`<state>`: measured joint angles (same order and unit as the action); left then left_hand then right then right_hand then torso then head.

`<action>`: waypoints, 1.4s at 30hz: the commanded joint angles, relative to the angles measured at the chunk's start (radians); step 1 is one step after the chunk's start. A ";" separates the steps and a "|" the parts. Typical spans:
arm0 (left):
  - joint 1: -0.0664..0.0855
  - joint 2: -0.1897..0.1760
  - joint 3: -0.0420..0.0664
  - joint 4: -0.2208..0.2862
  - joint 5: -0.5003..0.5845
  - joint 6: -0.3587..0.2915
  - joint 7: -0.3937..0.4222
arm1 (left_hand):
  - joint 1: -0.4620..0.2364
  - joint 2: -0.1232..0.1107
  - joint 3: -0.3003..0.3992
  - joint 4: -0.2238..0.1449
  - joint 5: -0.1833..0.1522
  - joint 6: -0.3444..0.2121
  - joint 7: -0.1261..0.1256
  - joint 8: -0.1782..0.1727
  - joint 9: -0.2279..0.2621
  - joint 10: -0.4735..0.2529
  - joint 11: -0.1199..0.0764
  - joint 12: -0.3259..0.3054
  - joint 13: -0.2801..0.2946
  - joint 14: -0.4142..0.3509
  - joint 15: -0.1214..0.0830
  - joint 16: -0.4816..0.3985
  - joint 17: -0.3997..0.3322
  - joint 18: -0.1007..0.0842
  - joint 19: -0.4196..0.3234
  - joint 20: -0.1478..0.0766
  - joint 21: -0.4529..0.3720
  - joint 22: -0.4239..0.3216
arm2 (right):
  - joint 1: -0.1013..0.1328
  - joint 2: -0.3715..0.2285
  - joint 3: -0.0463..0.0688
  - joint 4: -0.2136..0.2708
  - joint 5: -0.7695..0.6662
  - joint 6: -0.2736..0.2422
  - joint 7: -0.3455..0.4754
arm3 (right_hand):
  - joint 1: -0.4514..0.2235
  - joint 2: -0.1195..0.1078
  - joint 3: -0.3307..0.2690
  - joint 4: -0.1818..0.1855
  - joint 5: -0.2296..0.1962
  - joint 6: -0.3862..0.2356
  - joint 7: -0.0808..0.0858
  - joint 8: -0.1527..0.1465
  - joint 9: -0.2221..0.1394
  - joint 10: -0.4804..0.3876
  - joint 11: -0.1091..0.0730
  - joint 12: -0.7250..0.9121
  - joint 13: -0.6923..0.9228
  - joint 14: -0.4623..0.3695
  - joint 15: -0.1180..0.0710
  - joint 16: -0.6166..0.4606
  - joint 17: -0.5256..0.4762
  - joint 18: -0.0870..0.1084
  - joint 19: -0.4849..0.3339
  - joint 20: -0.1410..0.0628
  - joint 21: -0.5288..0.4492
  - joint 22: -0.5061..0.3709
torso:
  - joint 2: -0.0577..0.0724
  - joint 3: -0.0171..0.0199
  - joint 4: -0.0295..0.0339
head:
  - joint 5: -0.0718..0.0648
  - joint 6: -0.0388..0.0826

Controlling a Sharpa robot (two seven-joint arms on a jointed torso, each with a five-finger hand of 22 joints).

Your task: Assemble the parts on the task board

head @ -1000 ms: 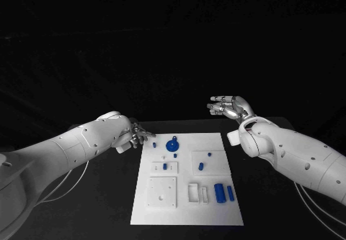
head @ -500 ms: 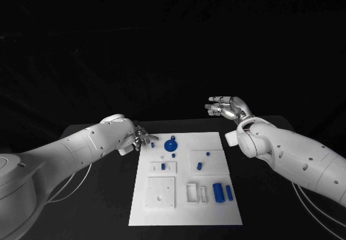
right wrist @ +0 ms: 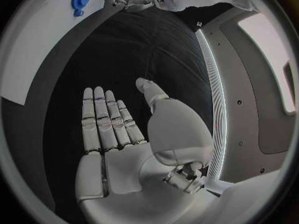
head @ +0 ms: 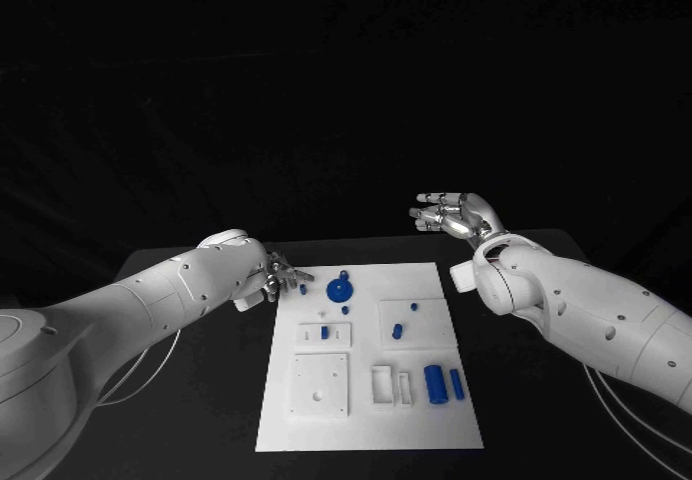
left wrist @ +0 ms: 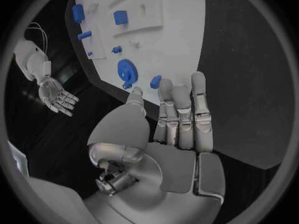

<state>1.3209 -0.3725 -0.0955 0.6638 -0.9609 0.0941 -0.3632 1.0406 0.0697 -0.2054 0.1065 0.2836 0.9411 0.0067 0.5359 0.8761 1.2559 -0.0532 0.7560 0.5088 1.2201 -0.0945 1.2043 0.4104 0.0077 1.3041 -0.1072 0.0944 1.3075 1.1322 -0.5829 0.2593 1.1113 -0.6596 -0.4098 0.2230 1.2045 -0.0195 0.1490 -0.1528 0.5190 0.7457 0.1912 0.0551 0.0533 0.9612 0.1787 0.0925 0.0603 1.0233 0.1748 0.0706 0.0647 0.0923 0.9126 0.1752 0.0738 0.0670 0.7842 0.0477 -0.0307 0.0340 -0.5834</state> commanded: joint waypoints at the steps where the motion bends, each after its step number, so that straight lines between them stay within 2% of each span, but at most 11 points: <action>1: 0.000 0.006 -0.001 -0.004 -0.007 0.022 0.016 | 0.003 0.007 0.000 -0.007 0.004 -0.004 0.000 -0.004 -0.004 -0.008 0.002 0.007 -0.001 -0.007 0.002 0.007 -0.002 -0.008 -0.008 -0.001 0.003 0.018 | 0.000 0.002 0.001 0.002 0.000 0.012 0.006 | 0.003 0.004 -0.008 0.001 0.006 -0.006 0.001 -0.004 -0.002 -0.008 0.001 0.007 -0.001 -0.008 -0.002 -0.005 -0.002 0.013 -0.009 -0.001 -0.004 -0.001 | 0.001 0.0000 -0.0010 | 0.001 -0.001; 9: -0.003 0.010 -0.002 -0.015 -0.006 0.040 0.013 | 0.013 0.017 0.006 -0.023 0.008 -0.007 0.001 -0.007 -0.012 -0.011 0.003 0.009 -0.003 -0.010 0.003 0.010 -0.005 -0.008 -0.010 0.000 0.003 0.018 | 0.000 0.002 0.001 0.003 0.000 0.011 0.006 | 0.003 0.004 -0.008 0.001 0.006 -0.006 0.001 -0.004 -0.002 -0.008 0.001 0.007 -0.001 -0.008 -0.002 -0.005 -0.002 0.013 -0.009 -0.001 -0.004 -0.001 | 0.001 0.0004 -0.0006 | 0.000 -0.004; 12: -0.007 0.011 -0.003 -0.019 -0.006 0.048 0.011 | 0.013 0.027 0.003 -0.041 0.014 -0.001 0.003 -0.022 -0.033 -0.013 0.005 0.011 -0.006 -0.013 0.004 0.014 -0.009 -0.008 -0.012 0.001 0.004 0.018 | 0.000 0.002 0.001 0.004 0.000 0.011 0.006 | 0.003 0.004 -0.008 0.001 0.006 -0.006 0.001 -0.004 -0.002 -0.008 0.001 0.007 -0.001 -0.008 -0.002 -0.005 -0.002 0.013 -0.009 -0.001 -0.004 -0.001 | 0.003 0.0006 0.0004 | 0.000 -0.005; 18: -0.018 0.015 -0.004 -0.025 -0.004 0.058 0.013 | 0.014 0.029 0.003 -0.045 0.014 -0.006 0.005 -0.025 -0.036 -0.015 0.005 0.010 -0.007 -0.014 0.005 0.013 -0.011 -0.008 -0.012 0.001 0.004 0.018 | 0.000 0.003 0.001 0.004 0.001 0.011 0.006 | 0.003 0.004 -0.008 0.001 0.006 -0.006 0.001 -0.004 -0.002 -0.008 0.001 0.007 -0.001 -0.008 -0.002 -0.005 -0.002 0.013 -0.009 -0.001 -0.004 -0.001 | 0.003 0.0006 -0.0008 | 0.001 -0.008; 22: -0.022 0.018 -0.004 -0.029 0.001 0.058 0.014 | 0.013 0.031 0.001 -0.049 0.013 -0.005 0.008 -0.040 -0.054 -0.017 0.007 0.009 -0.009 -0.017 0.007 0.011 -0.015 -0.008 -0.014 0.002 0.001 0.017 | 0.000 0.004 0.001 0.003 0.002 0.011 0.007 | 0.003 0.005 -0.011 0.002 0.009 -0.006 0.000 -0.004 -0.002 -0.008 0.001 0.007 -0.001 -0.007 -0.002 -0.005 -0.002 0.013 -0.009 -0.001 -0.004 -0.001 | 0.004 0.0012 -0.0021 | 0.001 -0.012; 28: -0.024 0.018 -0.004 -0.030 0.015 0.056 0.015 | 0.014 0.038 0.003 -0.050 0.011 -0.004 0.009 -0.046 -0.064 -0.017 0.008 0.009 -0.010 -0.017 0.007 0.012 -0.017 -0.008 -0.014 0.003 0.001 0.017 | 0.000 0.003 0.001 0.003 0.002 0.010 0.006 | 0.003 0.005 -0.011 0.002 0.009 -0.006 0.000 -0.004 -0.002 -0.008 0.001 0.007 -0.001 -0.007 -0.002 -0.005 -0.002 0.013 -0.009 -0.001 -0.004 -0.001 | 0.002 0.0025 -0.0010 | -0.002 -0.015; 32: -0.025 0.015 -0.004 -0.030 0.038 0.046 0.014 | 0.018 0.045 0.003 -0.055 0.014 0.002 0.014 -0.072 -0.108 -0.019 0.011 0.008 -0.012 -0.019 0.009 0.012 -0.020 -0.008 -0.014 0.004 -0.001 0.017 | 0.000 0.003 0.001 0.002 0.002 0.011 0.006 | 0.003 0.005 -0.011 0.002 0.009 -0.006 0.000 -0.004 -0.002 -0.008 0.001 0.007 -0.001 -0.007 -0.002 -0.005 -0.002 0.013 -0.009 -0.001 -0.004 -0.001 | 0.001 0.0014 0.0010 | -0.004 -0.017; 42: -0.025 0.013 -0.003 -0.031 0.066 0.032 0.013 | 0.021 0.049 0.004 -0.061 0.014 0.004 0.015 -0.073 -0.129 -0.020 0.011 0.007 -0.013 -0.019 0.009 0.011 -0.023 -0.008 -0.014 0.004 -0.002 0.017 | 0.000 0.004 0.001 0.001 0.002 0.012 0.005 | 0.003 0.005 -0.011 0.002 0.009 -0.006 0.000 -0.004 -0.002 -0.008 0.001 0.007 -0.001 -0.007 -0.002 -0.005 -0.002 0.013 -0.009 -0.001 -0.004 -0.001 | 0.002 0.0016 -0.0010 | -0.004 -0.014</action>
<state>1.2965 -0.3601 -0.0992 0.6332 -0.9205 0.1321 -0.3594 1.0605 0.1080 -0.2014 0.0502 0.2934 0.9431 0.0160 0.4676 0.7482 1.2453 -0.0426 0.7597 0.4971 1.2057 -0.0873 1.2151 0.3877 0.0076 1.2933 -0.1039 0.0943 1.3077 1.1322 -0.5801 0.2593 1.1118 -0.6576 -0.4099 0.2223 1.2046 -0.0196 0.1439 -0.1531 0.5239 0.7459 0.1910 0.0552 0.0534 0.9595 0.1769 0.0964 0.0603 1.0234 0.1747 0.0706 0.0647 0.0923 0.9127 0.1751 0.0739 0.0670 0.7858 0.0491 -0.0307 0.0305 -0.5986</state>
